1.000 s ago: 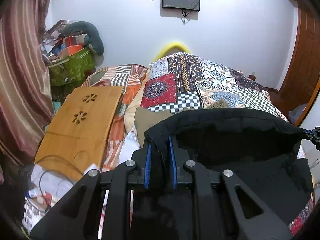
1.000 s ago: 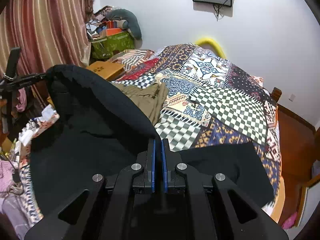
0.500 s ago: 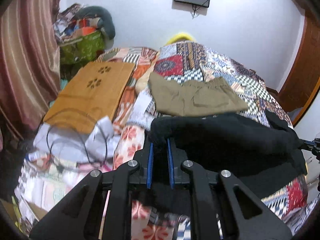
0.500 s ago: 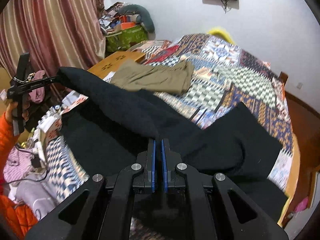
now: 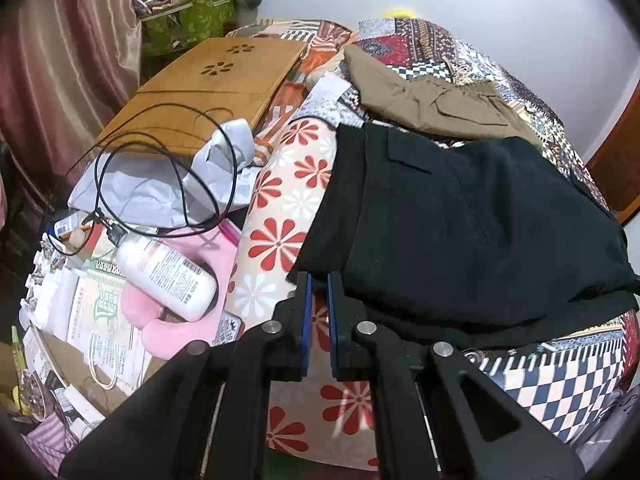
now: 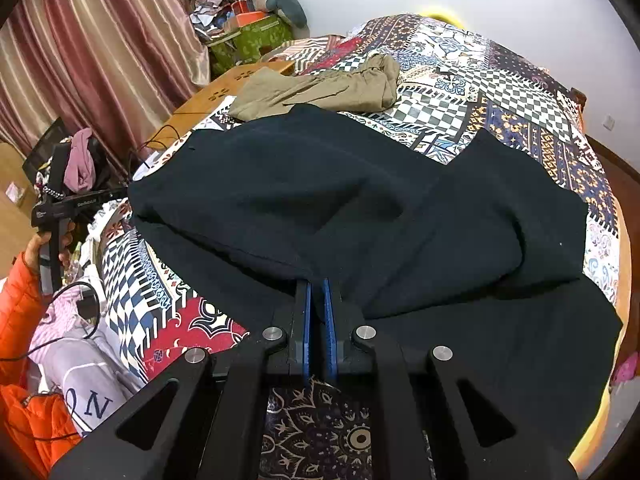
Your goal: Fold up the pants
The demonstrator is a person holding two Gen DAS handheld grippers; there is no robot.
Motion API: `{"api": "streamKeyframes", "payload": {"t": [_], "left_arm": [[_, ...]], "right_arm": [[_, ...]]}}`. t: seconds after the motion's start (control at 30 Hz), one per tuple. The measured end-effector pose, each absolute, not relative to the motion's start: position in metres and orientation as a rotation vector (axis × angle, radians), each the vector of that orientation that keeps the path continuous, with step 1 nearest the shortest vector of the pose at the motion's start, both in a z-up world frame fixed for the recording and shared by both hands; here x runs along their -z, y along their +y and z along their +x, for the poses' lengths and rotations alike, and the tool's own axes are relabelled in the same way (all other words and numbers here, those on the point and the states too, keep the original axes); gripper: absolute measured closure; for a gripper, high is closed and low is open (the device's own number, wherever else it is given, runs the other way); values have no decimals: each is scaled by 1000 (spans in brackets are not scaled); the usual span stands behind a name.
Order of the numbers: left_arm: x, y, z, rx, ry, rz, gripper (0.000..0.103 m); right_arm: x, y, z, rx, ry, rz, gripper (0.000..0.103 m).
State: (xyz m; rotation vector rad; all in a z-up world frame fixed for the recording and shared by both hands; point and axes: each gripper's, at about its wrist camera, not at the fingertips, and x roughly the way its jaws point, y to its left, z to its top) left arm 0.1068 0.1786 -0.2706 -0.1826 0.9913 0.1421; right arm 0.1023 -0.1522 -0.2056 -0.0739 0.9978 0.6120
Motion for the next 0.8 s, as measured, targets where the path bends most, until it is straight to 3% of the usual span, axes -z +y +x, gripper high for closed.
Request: {"api": "streamKeyframes", "payload": {"t": [0.13,0.2,0.27,0.37,0.43,0.8], "left_arm": [[253,169,115,-132,961,-149,97],[242,164,121,-113,945,-142,96],[229,157,127,-103,920,-127,93],[211,147,138,-85,881,-109,83],[202,137,147,-71,856,-91,71],[189,80,214,16,823,-31,38]], "right_arm": [[198,-154,102,-599,1003,-91,90],[191,-159,102,-579,990,-86,77],[178,-168,101,-546,937,-76,53],[165,-179,104,-522,898,-64,51],[157,-188,112,-494,875,-51,51],[172,-221,197,-347,886,-11,50]]}}
